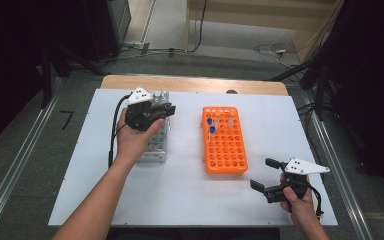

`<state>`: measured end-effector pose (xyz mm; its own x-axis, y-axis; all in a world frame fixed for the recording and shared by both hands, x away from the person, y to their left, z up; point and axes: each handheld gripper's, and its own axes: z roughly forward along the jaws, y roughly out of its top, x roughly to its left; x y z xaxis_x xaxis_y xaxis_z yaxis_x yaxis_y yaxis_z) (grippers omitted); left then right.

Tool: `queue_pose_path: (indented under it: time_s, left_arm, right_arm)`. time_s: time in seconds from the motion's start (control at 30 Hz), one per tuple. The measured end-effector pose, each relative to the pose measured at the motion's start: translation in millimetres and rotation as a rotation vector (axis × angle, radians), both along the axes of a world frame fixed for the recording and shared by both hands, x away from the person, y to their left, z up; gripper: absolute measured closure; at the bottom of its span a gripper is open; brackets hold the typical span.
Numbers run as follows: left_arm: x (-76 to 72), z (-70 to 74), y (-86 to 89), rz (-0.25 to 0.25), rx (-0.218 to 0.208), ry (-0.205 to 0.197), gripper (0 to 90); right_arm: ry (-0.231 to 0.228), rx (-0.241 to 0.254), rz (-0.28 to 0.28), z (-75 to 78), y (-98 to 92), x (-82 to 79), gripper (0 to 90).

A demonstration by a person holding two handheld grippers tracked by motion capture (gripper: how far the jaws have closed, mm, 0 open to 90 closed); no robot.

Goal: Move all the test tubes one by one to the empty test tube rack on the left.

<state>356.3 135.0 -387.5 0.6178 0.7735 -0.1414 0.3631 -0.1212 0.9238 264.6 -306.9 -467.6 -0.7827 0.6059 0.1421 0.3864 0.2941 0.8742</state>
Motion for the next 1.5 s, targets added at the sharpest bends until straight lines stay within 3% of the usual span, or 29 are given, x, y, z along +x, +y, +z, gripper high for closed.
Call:
queue_pose_path:
  time_s: [0.47, 0.7, 0.87, 1.13, 1.5]
  left_arm:
    - [39.3, 3.2, 6.2, 0.080, 0.013, -0.001, 76.2]
    - [56.7, 8.9, 8.7, 0.122, -0.003, -0.009, 76.1]
    - [67.1, 10.3, 11.5, 0.164, 0.013, -0.015, 76.2]
    - [80.7, 4.0, 19.0, 0.239, 0.021, -0.011, 76.1]
    - [94.7, -6.0, 16.3, 0.301, 0.028, -0.010, 76.1]
  right_arm:
    - [0.006, -0.005, -0.010, -1.9, -0.6, 2.9, 0.0]
    - [0.003, -0.007, -0.009, -3.1, -0.5, 2.8, 0.0]
    - [0.002, -0.009, -0.018, -2.7, -1.9, 2.5, 0.0]
    - [0.001, -0.005, -0.021, -2.0, -2.9, 2.2, 0.0]
    - [0.005, -0.003, -0.028, -3.1, -3.9, 2.8, 0.0]
